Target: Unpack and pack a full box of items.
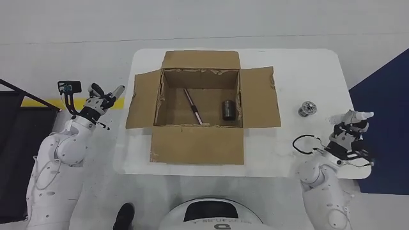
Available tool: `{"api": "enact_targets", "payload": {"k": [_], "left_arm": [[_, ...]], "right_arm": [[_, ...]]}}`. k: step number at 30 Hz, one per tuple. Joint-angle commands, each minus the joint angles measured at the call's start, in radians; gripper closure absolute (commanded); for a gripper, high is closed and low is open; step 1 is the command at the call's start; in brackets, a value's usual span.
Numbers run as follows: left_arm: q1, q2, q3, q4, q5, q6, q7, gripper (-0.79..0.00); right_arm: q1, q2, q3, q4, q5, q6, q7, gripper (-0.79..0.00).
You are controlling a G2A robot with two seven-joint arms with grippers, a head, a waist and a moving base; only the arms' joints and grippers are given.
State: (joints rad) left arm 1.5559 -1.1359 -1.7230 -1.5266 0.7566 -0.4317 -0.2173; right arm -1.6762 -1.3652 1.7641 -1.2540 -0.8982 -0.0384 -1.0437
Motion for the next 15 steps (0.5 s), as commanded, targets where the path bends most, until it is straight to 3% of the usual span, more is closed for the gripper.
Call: {"api": "enact_targets", "payload": {"k": [1,7,15], "left_arm": [[0.000,0.000,0.000,0.000,0.000,0.000,0.000,-0.785],[0.000,0.000,0.000,0.000,0.000,0.000,0.000,-0.785],[0.000,0.000,0.000,0.000,0.000,0.000,0.000,-0.785]], "right_arm": [[-0.042,0.001,0.020,-0.060,0.008,-0.009,0.016,0.000],[-0.081,0.004,0.038,-0.115,-0.091,0.037,0.072,0.000],[-0.063,0.018,0.038,-0.045,-0.299,0.040,0.116,0.000]]}}
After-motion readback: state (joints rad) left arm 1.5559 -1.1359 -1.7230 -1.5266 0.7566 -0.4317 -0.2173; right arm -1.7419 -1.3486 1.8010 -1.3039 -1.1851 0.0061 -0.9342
